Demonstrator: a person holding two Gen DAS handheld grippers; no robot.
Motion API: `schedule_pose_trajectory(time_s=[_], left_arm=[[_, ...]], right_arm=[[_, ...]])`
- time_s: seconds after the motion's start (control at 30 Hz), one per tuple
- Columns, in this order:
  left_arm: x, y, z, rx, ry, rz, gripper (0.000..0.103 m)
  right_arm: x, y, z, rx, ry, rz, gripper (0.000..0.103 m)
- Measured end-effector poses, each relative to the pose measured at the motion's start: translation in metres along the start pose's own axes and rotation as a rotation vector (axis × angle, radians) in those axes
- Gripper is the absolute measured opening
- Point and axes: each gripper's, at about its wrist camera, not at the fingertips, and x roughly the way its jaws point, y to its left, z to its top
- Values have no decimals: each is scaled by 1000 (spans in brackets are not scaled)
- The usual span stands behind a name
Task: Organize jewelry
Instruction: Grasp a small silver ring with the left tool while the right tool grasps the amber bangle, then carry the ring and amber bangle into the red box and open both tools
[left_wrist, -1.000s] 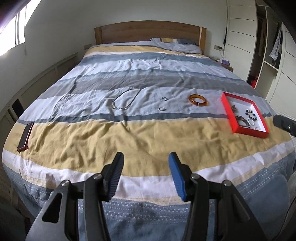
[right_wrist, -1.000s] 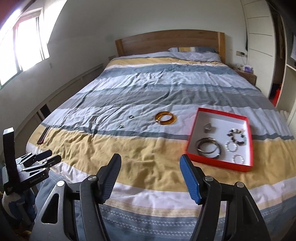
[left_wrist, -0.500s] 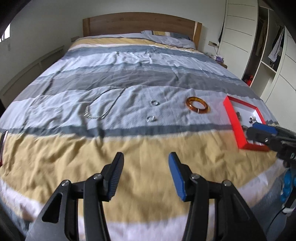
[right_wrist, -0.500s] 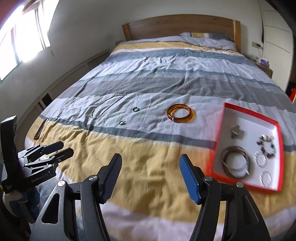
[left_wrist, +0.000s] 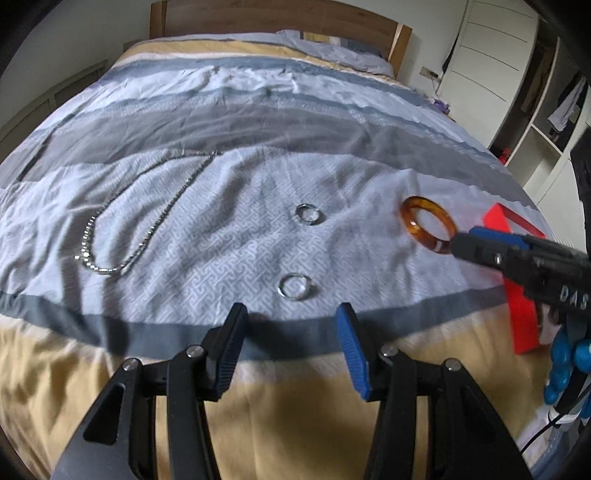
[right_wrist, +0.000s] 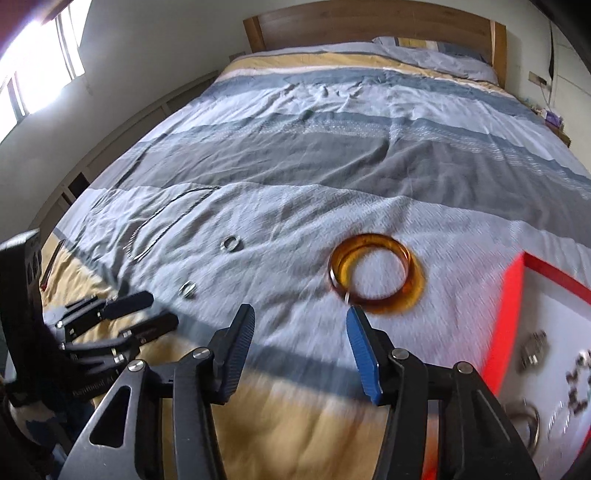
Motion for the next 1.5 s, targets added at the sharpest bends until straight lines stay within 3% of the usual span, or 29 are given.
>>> schedule_pose_trajectory(time_s=[0.27, 0.33, 0.53, 0.8, 1.5], left_arm=[[15, 0, 5, 10, -7, -18, 46], [17, 1, 4, 10, -6, -18, 37], [21, 0, 4, 23, -11, -23, 24], [24, -3, 5, 36, -6, -30, 20], [-16, -16, 0, 91, -77, 33, 17]], right_arm=[[46, -14, 19, 5, 74, -15, 39], [55, -15, 19, -6, 95, -26, 37], [72, -16, 17, -20, 123, -24, 29], [83, -14, 18, 6, 128, 34, 13], [13, 8, -9, 57, -28, 156, 9]])
